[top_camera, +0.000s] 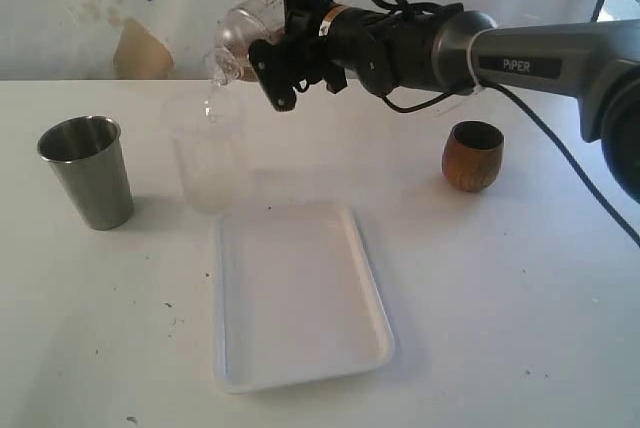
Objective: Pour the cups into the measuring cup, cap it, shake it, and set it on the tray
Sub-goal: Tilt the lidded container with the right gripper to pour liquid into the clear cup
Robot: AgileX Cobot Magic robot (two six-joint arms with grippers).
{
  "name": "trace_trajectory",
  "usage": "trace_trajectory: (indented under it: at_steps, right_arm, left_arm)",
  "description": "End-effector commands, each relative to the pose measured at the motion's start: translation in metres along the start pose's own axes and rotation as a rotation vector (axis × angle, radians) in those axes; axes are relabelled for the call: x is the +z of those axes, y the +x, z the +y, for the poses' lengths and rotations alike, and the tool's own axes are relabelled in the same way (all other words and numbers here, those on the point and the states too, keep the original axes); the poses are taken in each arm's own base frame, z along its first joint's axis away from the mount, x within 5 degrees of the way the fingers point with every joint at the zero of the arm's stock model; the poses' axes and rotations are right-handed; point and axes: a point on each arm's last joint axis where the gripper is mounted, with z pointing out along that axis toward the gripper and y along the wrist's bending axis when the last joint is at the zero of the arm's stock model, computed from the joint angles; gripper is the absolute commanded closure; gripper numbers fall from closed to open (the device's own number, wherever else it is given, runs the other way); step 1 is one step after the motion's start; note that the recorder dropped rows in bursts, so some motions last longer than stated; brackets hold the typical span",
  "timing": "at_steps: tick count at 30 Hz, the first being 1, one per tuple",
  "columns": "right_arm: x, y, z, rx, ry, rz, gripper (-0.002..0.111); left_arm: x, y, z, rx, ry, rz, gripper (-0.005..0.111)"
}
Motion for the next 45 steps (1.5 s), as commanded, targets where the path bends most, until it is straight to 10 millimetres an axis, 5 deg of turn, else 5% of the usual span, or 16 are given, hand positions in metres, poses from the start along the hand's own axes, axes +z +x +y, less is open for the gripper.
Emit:
trace_trajectory:
  at_steps: [1, 37, 45]
  right_arm:
    - [-0.004, 0.005, -0.020, -0.012, 0.119, 0.027, 0.108]
    - [-0.005, 0.011, -0.024, -0.118, 0.175, 0.060, 0.108]
    - [0.004, 0.009, -0.006, -0.033, 0.135, 0.068, 0.108]
  left_arm:
    - [0.000, 0.001, 0.000, -0.006, 0.005, -0.007, 0.107]
    - [0.000, 0.001, 0.000, -0.006, 0.005, -0.007, 0.107]
    - [0.000, 0.001, 0.000, -0.006, 0.005, -0.007, 0.107]
